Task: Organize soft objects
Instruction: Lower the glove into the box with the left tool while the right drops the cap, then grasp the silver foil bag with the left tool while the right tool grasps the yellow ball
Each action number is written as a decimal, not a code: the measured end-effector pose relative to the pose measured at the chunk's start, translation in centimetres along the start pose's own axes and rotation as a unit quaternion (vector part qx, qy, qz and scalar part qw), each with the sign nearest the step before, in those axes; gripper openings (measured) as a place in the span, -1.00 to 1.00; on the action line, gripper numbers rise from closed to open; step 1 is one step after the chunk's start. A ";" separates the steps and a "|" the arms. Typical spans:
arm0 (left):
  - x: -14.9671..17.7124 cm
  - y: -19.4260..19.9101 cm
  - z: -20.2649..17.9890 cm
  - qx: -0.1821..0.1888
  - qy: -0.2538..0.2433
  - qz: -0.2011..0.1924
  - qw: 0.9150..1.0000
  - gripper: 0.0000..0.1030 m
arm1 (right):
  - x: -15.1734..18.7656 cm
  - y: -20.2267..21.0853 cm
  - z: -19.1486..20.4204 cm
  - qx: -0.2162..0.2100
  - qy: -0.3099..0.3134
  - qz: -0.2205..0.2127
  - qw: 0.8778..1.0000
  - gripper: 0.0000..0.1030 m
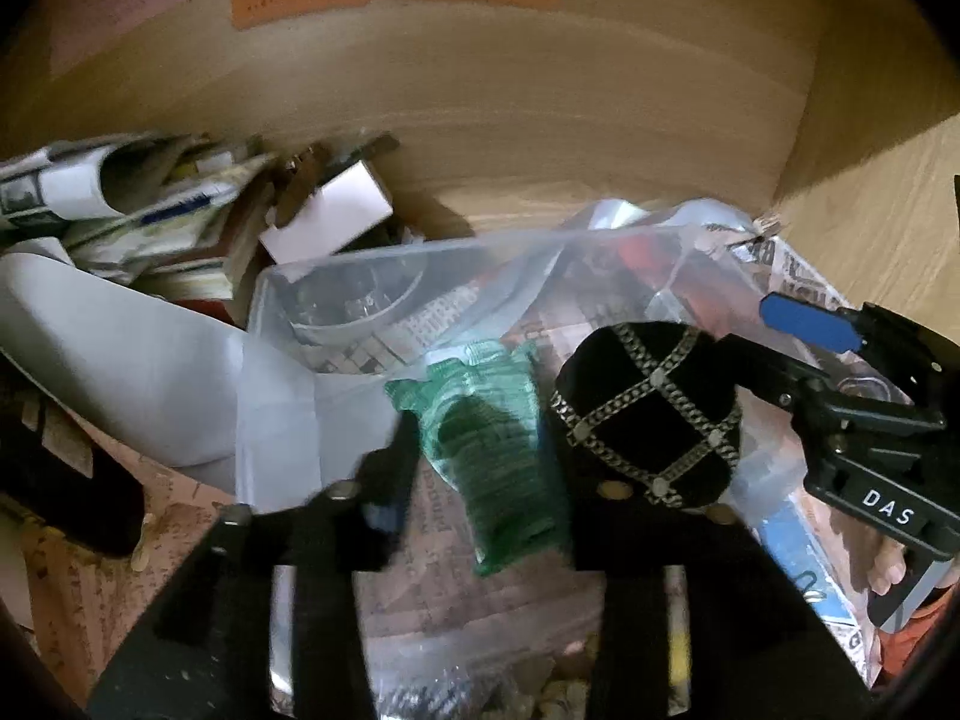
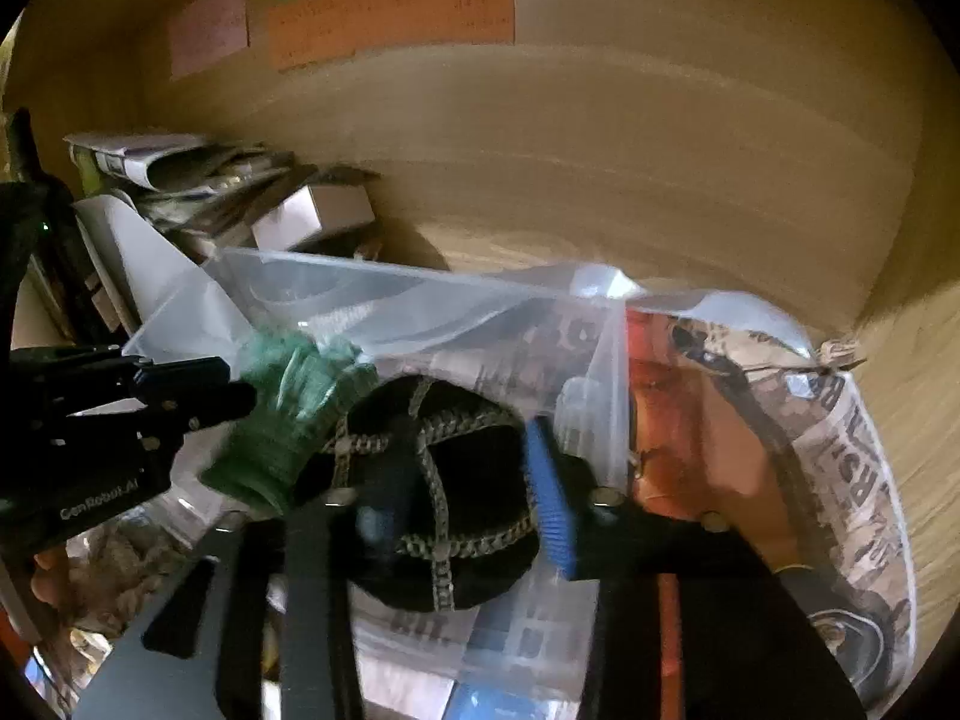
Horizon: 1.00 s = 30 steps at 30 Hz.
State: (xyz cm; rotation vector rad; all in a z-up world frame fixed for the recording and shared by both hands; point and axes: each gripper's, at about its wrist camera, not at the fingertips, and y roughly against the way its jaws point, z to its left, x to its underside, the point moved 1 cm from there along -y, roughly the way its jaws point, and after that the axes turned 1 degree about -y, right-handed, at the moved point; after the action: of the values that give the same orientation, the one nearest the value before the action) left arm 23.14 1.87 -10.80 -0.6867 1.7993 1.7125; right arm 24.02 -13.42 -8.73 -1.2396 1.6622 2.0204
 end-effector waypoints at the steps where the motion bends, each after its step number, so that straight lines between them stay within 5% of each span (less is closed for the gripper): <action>1: 0.0 0.5 0.0 0.000 -0.001 -0.006 1.000 0.04 | -0.1 0.6 0.0 0.003 0.001 -0.008 1.000 0.00; 5: 0.2 3.6 -0.4 -0.003 -0.009 -0.040 0.999 0.26 | -0.6 2.7 0.3 0.003 0.007 -0.030 1.000 0.12; 9: 0.3 6.7 -0.3 -0.005 -0.007 -0.074 0.997 0.61 | -0.7 5.4 0.8 -0.003 0.008 -0.068 0.998 0.51; 13: 1.2 9.5 0.4 -0.014 -0.002 -0.102 0.995 0.93 | -0.4 7.8 1.7 -0.016 0.015 -0.092 0.995 0.61; 22: 4.9 10.3 2.5 -0.030 0.008 -0.076 0.997 0.94 | 1.9 9.2 4.1 -0.046 0.035 -0.092 0.994 0.63; 30: 9.0 7.3 4.0 -0.031 0.016 -0.011 0.999 0.94 | 4.6 6.7 5.5 -0.076 0.028 -0.035 0.996 0.63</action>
State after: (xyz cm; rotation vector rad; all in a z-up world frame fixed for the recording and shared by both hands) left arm 11.85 6.37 -11.99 -0.7610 1.7606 1.7574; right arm 14.37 -12.14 -7.59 -1.3954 1.4904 2.1213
